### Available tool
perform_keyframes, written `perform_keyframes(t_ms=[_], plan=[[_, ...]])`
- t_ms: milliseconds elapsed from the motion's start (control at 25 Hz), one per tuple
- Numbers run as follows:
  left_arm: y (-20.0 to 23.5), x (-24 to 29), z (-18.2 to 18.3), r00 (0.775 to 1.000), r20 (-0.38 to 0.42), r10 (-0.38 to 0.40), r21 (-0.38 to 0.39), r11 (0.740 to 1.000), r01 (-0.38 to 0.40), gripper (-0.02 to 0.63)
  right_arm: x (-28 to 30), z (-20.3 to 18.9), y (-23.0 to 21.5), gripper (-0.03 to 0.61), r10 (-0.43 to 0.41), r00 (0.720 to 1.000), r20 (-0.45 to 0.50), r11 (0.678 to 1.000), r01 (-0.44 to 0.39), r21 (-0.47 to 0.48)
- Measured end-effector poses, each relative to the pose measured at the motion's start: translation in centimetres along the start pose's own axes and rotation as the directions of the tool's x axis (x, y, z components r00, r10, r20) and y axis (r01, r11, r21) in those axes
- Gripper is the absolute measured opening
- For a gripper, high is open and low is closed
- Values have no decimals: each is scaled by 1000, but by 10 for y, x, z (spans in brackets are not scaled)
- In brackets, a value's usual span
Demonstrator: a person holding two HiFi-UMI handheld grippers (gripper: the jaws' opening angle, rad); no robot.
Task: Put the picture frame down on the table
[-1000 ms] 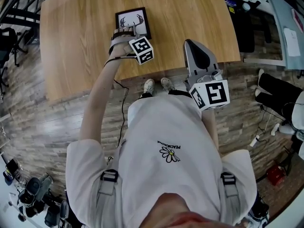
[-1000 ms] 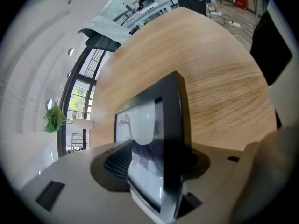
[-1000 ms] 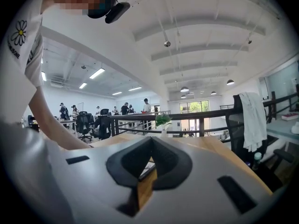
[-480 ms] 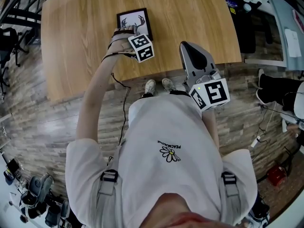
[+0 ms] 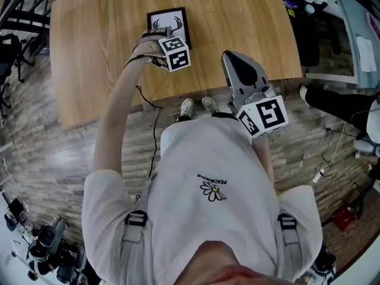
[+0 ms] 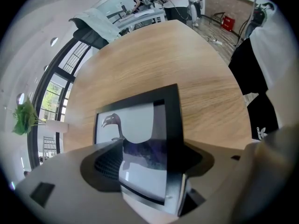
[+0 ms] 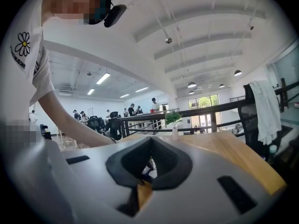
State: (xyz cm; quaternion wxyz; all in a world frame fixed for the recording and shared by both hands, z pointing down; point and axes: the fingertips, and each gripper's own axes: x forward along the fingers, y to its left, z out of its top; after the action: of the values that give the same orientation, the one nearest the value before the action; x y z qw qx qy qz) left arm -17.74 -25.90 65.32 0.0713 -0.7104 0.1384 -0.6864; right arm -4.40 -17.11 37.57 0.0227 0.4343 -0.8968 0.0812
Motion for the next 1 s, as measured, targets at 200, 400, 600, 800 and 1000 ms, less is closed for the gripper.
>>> perform_keyframes(t_ms=[200,400,600,800,1000], plan=[[1,2,1,999,14,-48,6,999,48,351,1,-2,-5,9,-3,1000,-9,1000,3,5],[2,2,2,996,30,-86,4,996,86,360,3,-3,-8,9,0,1000,-14,1000,0,7],[1,3,2,995,9,-103,11,995,103,362,5,-4,-8,9,3,1000,-17,1000,-2,10],[1,5,1,990,-2,-139,18,990,139,368,6,-7,-9,9,5,1000,-26,1000,-5,14],[1,8,1,982,18,-190,17,982,189,374,7,-8,-12,9,0,1000,-31,1000,0,15]])
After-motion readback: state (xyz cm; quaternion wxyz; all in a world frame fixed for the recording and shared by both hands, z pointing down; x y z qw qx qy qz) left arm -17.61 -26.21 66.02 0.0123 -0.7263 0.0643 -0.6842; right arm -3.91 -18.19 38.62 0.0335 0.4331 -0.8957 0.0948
